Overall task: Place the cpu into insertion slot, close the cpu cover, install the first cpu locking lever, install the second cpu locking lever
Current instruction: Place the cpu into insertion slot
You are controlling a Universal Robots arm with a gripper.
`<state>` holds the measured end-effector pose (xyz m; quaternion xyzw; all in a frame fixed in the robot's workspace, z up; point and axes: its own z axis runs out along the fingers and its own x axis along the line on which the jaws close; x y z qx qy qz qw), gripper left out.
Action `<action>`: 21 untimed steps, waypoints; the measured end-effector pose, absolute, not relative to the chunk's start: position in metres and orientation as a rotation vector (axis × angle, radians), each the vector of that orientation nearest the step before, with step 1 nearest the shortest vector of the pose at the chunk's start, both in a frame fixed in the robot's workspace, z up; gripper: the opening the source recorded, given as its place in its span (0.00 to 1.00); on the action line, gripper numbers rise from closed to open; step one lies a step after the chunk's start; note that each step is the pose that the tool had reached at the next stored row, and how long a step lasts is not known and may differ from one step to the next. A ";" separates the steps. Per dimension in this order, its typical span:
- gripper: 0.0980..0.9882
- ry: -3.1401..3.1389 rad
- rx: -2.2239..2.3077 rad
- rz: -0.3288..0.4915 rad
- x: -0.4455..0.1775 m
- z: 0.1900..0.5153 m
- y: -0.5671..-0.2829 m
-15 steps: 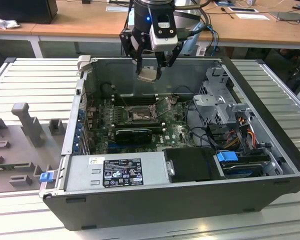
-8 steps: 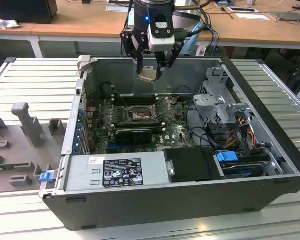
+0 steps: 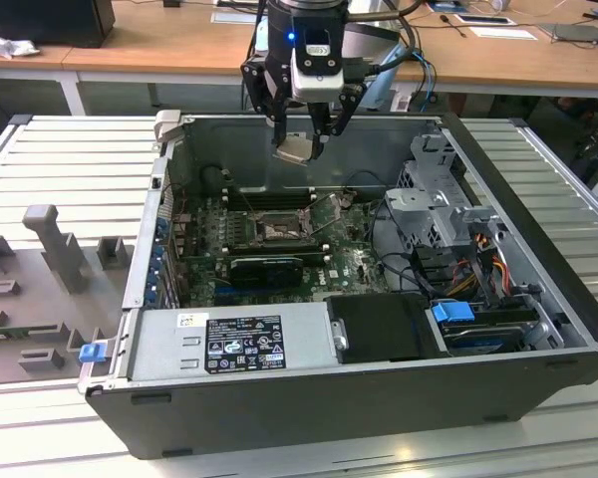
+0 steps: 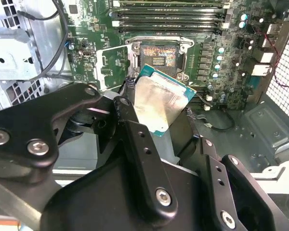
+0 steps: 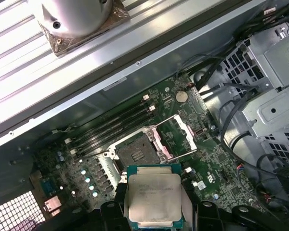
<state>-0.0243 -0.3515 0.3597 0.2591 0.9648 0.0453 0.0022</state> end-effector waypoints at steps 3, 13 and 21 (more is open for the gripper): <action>0.48 3.020 0.835 0.142 -0.024 0.360 -0.351; 0.48 2.990 0.926 0.142 -0.024 0.360 -0.351; 0.48 2.966 0.994 0.141 -0.024 0.360 -0.351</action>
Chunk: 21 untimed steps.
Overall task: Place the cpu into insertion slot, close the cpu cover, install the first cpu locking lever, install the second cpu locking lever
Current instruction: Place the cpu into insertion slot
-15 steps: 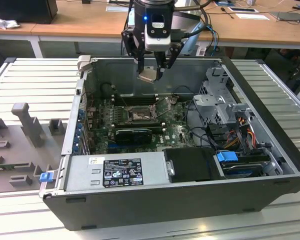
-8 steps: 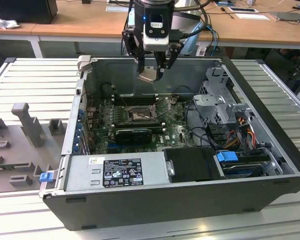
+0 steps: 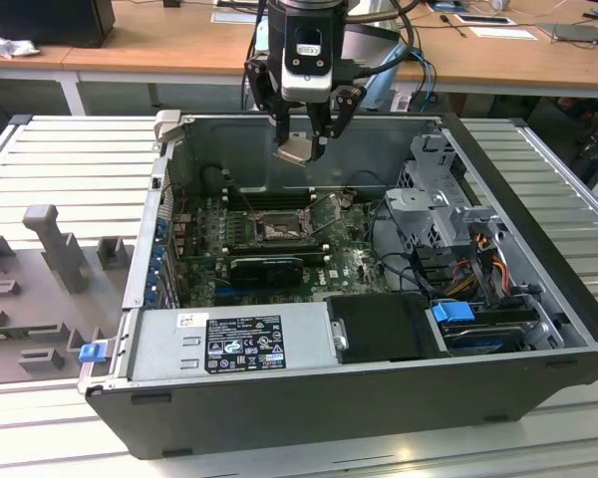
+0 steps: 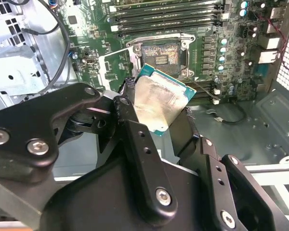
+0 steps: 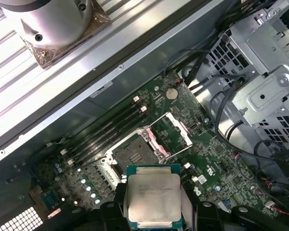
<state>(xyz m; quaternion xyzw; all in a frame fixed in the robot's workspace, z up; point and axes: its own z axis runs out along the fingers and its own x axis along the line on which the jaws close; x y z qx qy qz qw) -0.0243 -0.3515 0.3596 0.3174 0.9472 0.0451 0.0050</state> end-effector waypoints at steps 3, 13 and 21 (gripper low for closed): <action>0.48 2.957 1.018 0.141 -0.024 0.360 -0.351; 0.48 2.930 1.089 0.141 -0.024 0.360 -0.351; 0.48 2.897 1.166 0.140 -0.024 0.360 -0.351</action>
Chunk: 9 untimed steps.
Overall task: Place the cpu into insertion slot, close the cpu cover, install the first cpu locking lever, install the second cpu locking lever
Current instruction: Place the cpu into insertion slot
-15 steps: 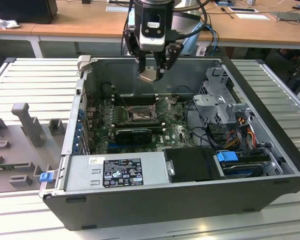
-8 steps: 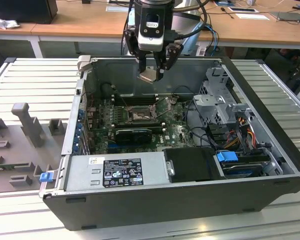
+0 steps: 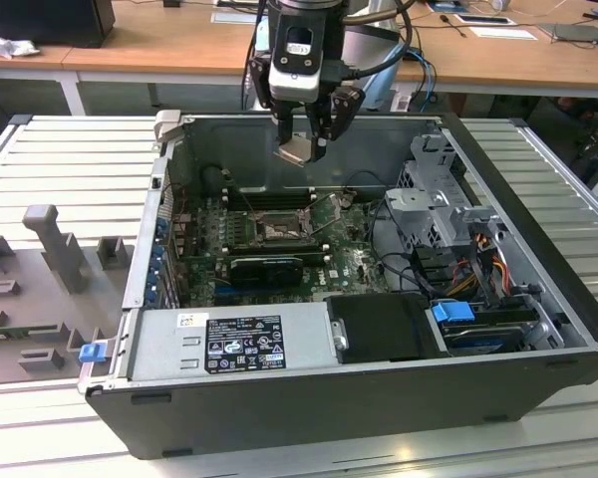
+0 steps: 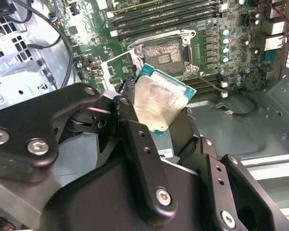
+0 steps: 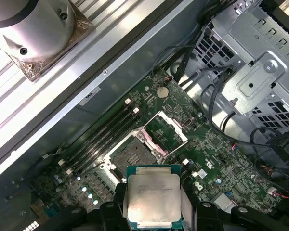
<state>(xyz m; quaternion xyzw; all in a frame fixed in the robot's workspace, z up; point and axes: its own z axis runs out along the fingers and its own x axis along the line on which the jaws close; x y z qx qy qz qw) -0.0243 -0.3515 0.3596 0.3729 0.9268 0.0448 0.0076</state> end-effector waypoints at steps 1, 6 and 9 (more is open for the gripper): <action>0.48 2.894 1.174 0.140 -0.024 0.360 -0.351; 0.48 2.875 1.215 0.140 -0.024 0.360 -0.351; 0.48 2.855 1.259 0.139 -0.024 0.359 -0.351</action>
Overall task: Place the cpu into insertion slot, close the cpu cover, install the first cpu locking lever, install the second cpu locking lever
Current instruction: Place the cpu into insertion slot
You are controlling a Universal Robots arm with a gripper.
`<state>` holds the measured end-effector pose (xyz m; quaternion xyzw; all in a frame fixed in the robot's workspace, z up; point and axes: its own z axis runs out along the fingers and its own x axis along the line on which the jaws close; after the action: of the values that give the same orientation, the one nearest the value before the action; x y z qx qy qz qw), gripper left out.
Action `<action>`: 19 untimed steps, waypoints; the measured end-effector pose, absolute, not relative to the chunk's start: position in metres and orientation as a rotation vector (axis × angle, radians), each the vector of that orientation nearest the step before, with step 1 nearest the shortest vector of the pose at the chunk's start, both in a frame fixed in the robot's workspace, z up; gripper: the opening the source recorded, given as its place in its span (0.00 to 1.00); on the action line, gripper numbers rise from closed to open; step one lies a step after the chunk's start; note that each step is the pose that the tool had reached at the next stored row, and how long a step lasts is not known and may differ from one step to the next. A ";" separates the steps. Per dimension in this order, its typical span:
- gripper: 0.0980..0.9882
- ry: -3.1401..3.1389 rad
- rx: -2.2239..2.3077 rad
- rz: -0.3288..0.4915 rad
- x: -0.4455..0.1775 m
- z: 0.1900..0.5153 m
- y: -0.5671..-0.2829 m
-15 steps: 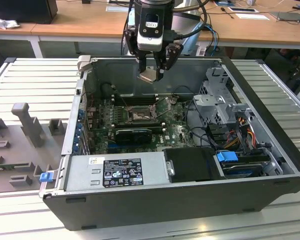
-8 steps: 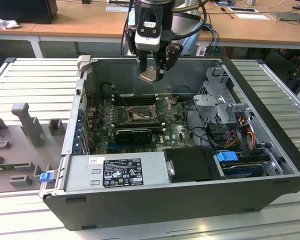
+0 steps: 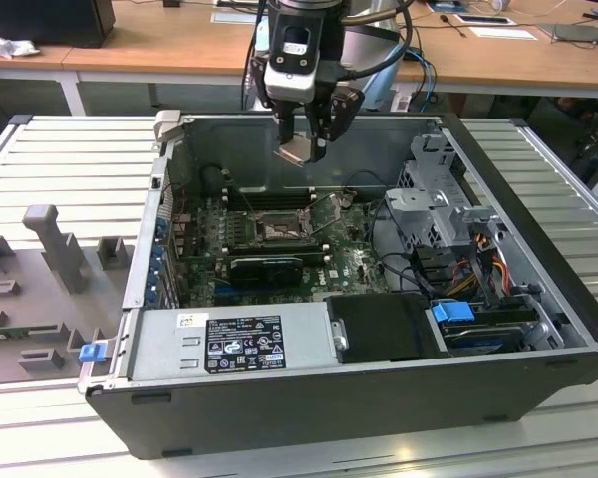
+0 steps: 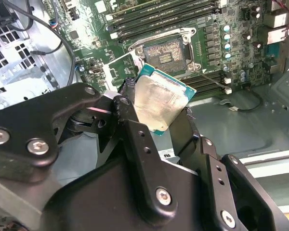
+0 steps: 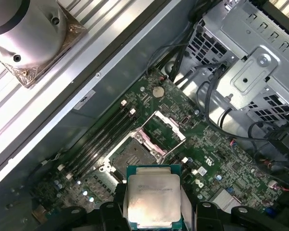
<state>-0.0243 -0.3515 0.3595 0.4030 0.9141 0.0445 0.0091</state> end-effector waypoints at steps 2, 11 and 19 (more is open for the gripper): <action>0.48 2.834 1.302 0.139 -0.024 0.359 -0.351; 0.48 2.749 1.463 0.136 -0.024 0.359 -0.351; 0.48 2.698 1.549 0.135 -0.024 0.359 -0.351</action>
<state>-0.0243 -0.3515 0.3590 0.4973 0.8664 0.0433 0.0138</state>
